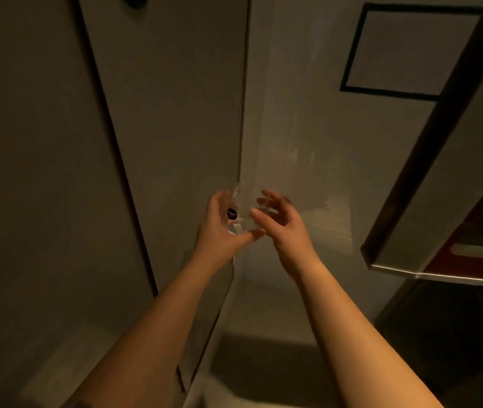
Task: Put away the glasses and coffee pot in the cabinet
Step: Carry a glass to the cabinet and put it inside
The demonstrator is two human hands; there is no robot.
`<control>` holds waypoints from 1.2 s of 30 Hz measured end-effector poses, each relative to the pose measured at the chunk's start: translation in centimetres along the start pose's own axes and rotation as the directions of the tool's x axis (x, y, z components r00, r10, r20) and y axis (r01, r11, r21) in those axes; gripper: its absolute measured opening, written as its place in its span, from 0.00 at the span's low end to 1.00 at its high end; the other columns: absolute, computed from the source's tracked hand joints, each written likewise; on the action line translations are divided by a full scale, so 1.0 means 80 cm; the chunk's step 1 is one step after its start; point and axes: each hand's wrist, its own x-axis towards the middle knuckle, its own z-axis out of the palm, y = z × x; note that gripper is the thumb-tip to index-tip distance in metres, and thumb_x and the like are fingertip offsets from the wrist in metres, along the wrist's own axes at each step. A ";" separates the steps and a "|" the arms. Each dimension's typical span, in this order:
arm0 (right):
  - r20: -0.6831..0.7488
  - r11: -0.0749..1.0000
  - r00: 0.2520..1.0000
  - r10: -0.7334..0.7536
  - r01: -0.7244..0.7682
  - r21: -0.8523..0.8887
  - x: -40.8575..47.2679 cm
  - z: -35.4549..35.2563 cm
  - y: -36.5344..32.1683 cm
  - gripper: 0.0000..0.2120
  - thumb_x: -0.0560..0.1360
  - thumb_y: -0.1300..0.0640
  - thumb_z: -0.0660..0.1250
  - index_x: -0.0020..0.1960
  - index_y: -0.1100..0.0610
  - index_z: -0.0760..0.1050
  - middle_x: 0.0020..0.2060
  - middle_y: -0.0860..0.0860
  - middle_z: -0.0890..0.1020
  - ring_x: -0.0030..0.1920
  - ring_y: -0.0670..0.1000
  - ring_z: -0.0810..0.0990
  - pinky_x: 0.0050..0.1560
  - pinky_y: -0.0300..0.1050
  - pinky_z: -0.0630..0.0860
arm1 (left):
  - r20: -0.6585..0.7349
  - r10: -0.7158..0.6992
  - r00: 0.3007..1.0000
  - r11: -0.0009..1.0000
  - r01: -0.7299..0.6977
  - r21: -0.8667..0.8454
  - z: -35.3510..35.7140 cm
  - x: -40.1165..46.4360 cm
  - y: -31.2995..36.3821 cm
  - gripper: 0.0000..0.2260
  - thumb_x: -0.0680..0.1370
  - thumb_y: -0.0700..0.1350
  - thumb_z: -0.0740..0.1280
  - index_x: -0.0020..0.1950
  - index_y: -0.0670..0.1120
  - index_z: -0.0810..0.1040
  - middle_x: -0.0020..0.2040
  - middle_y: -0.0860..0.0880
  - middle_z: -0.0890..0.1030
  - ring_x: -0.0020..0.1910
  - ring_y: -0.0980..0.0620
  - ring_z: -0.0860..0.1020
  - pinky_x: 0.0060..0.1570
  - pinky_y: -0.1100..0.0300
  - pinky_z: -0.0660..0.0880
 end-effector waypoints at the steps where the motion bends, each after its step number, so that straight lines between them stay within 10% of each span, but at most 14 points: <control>1: -0.023 1.000 1.000 -0.008 0.008 -0.016 0.009 0.002 0.004 0.27 0.66 0.51 0.73 0.64 0.51 0.73 0.55 0.50 0.80 0.57 0.47 0.79 0.55 0.44 0.78 | 0.018 0.005 1.000 1.000 -0.005 -0.004 -0.001 0.012 -0.004 0.39 0.62 0.41 0.82 0.68 0.49 0.65 0.57 0.56 0.79 0.53 0.61 0.80 0.49 0.68 0.75; 16: -0.301 0.999 0.954 0.001 -0.012 -0.034 0.121 -0.075 0.095 0.25 0.67 0.52 0.75 0.62 0.44 0.74 0.59 0.49 0.79 0.60 0.51 0.78 0.54 0.46 0.78 | 0.264 -0.064 0.962 0.981 0.109 -0.161 0.106 0.149 -0.082 0.38 0.61 0.44 0.82 0.65 0.56 0.66 0.56 0.56 0.75 0.55 0.55 0.78 0.52 0.58 0.78; 36: -0.577 0.991 0.813 -0.078 0.001 -0.133 0.210 -0.259 0.121 0.23 0.69 0.48 0.72 0.62 0.38 0.72 0.60 0.42 0.75 0.62 0.47 0.74 0.62 0.53 0.74 | 0.571 0.084 0.816 0.987 0.009 -0.159 0.320 0.270 -0.099 0.38 0.63 0.42 0.82 0.67 0.53 0.66 0.56 0.60 0.76 0.50 0.70 0.77 0.52 0.66 0.77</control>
